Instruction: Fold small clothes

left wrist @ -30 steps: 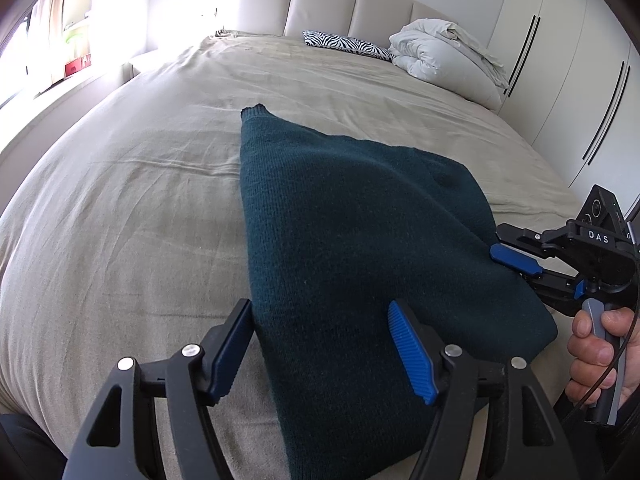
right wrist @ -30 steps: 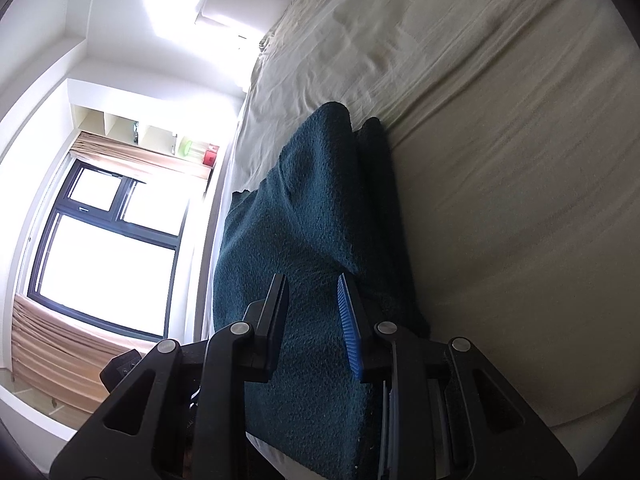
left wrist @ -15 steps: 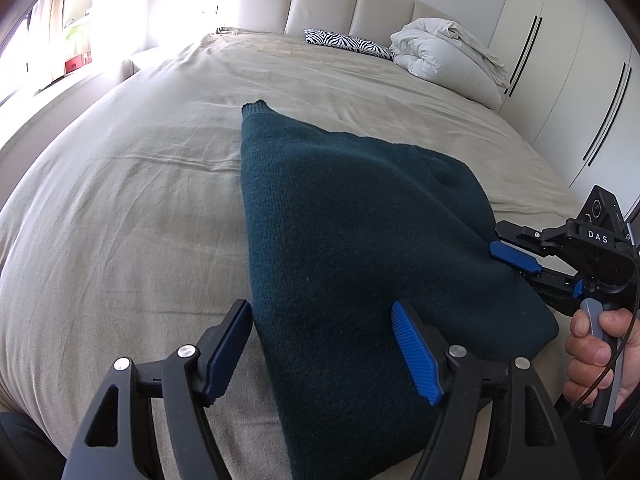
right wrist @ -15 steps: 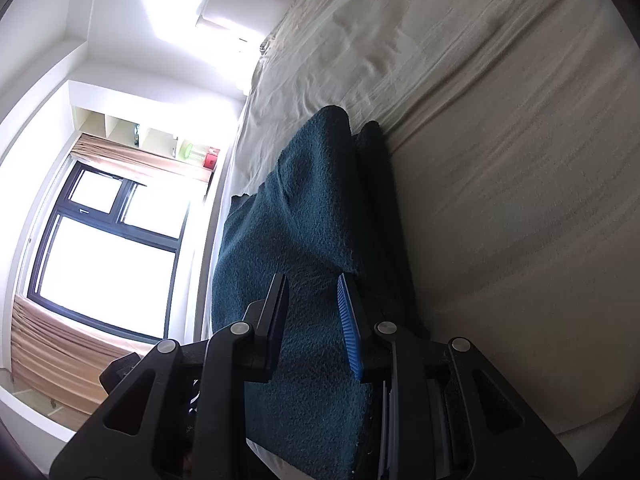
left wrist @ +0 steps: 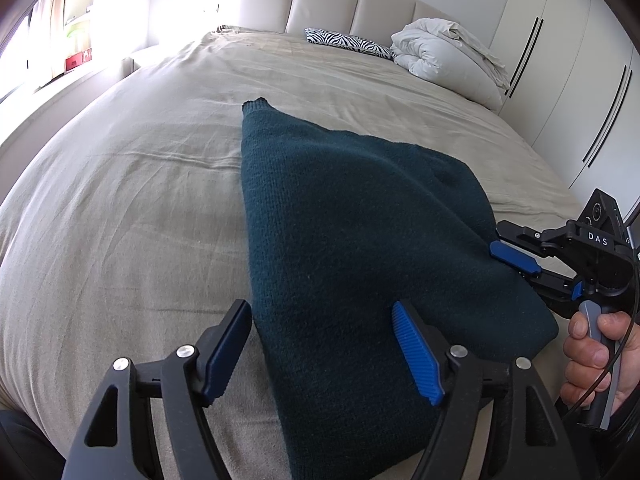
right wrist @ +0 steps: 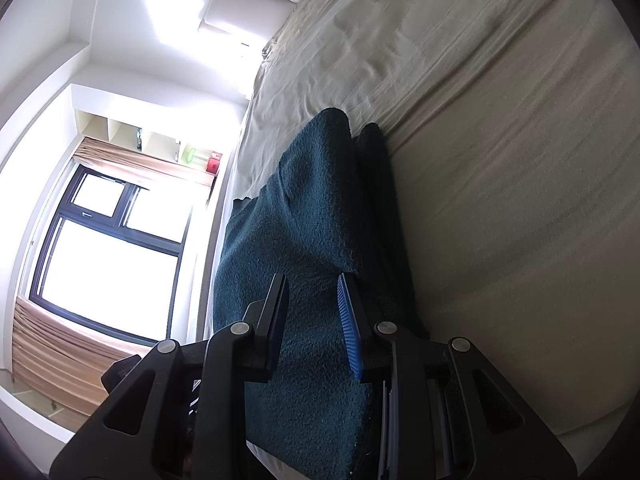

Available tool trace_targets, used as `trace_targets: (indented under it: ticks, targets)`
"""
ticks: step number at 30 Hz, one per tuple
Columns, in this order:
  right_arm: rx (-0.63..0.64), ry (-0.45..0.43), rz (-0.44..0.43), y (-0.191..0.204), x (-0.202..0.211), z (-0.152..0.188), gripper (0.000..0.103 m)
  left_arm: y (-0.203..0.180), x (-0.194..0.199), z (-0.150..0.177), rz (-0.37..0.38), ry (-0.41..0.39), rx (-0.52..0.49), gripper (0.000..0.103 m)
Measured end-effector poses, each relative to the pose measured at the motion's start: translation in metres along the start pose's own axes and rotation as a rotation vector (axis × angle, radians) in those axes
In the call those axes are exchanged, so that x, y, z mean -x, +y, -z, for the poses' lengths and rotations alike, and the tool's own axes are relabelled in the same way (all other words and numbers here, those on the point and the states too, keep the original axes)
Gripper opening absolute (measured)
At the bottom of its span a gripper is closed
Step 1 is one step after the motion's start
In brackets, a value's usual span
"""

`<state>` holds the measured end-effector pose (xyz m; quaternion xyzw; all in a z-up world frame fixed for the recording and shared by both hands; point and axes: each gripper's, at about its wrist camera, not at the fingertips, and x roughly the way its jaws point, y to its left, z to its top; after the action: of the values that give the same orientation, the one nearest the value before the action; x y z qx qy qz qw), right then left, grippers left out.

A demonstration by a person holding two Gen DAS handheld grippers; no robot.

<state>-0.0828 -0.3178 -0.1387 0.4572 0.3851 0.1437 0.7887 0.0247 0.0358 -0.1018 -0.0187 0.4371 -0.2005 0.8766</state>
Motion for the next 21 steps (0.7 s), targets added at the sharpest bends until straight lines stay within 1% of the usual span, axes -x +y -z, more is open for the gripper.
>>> trace_targets:
  ticks: [21]
  targets:
    - [-0.004,-0.013,0.002,0.0015,-0.0029,0.0004,0.024,-0.0011,0.0004,0.0005,-0.001,0.000,0.001,0.076]
